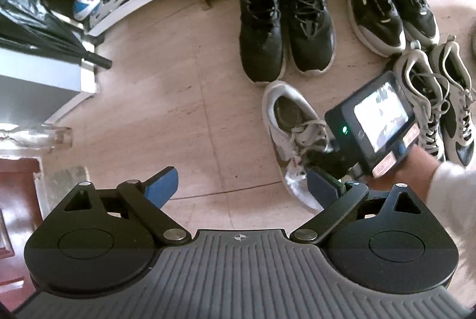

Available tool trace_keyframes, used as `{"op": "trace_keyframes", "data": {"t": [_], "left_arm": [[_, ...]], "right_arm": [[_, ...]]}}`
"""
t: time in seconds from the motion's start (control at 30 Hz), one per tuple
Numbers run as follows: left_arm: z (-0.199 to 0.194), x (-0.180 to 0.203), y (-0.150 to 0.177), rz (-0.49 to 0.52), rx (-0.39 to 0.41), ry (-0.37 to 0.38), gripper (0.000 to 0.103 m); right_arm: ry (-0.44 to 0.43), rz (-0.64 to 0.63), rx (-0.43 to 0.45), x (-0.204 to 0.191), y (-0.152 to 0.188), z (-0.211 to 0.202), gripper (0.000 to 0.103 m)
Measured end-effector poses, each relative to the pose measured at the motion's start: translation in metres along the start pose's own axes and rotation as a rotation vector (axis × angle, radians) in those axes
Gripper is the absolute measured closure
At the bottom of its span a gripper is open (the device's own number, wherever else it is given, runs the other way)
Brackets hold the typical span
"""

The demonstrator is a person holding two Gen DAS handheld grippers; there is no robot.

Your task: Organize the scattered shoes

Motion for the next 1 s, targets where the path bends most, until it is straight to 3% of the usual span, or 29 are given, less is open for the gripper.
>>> {"op": "trace_keyframes", "data": {"t": [0.07,0.2,0.3,0.47,0.6,0.67,0.7,0.77,0.83,0.87,1.0], "left_arm": [[-0.003,0.006,-0.005,0.01,0.008,0.003,0.006],[-0.014,0.032,-0.016,0.06,0.046,0.028,0.006],[-0.03,0.058,-0.029,0.088,0.082,0.065,0.006],[-0.052,0.099,-0.052,0.097,0.133,0.143,0.006],[-0.056,0.124,-0.072,0.094,0.135,0.19,0.006],[-0.055,0.131,-0.08,0.088,0.13,0.2,0.006],[-0.051,0.133,-0.085,0.084,0.122,0.2,0.006],[-0.041,0.14,-0.095,0.073,0.096,0.193,0.006],[-0.031,0.142,-0.102,0.066,0.072,0.184,0.006],[-0.026,0.142,-0.106,0.061,0.06,0.184,0.006],[-0.01,0.15,-0.12,0.043,0.025,0.211,0.007]], "right_arm": [[-0.016,0.052,-0.008,0.006,0.005,-0.018,0.046],[-0.088,0.179,0.056,0.04,0.028,-0.086,0.044],[-0.088,0.222,0.133,0.077,0.029,-0.139,0.044],[0.106,0.317,0.353,0.171,0.054,-0.244,0.044],[0.251,0.535,0.486,0.279,0.069,-0.32,0.035],[0.315,0.616,0.518,0.318,0.075,-0.338,0.032],[0.376,0.694,0.554,0.351,0.08,-0.353,0.032],[0.433,0.754,0.598,0.378,0.088,-0.363,0.036],[0.494,0.799,0.615,0.405,0.091,-0.365,0.064],[0.498,0.812,0.601,0.414,0.091,-0.36,0.068],[0.481,0.89,0.569,0.448,0.089,-0.331,0.064]]}}
Point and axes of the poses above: each gripper's, at about its wrist camera, not at the fingertips, and z roughly the way its jaws point, x to its right, y to its underside, the point moved 3 cm from there along z, roughly the way its jaws point, and after that the axes turned 7 degrees about -y, right-handed, at the moved point
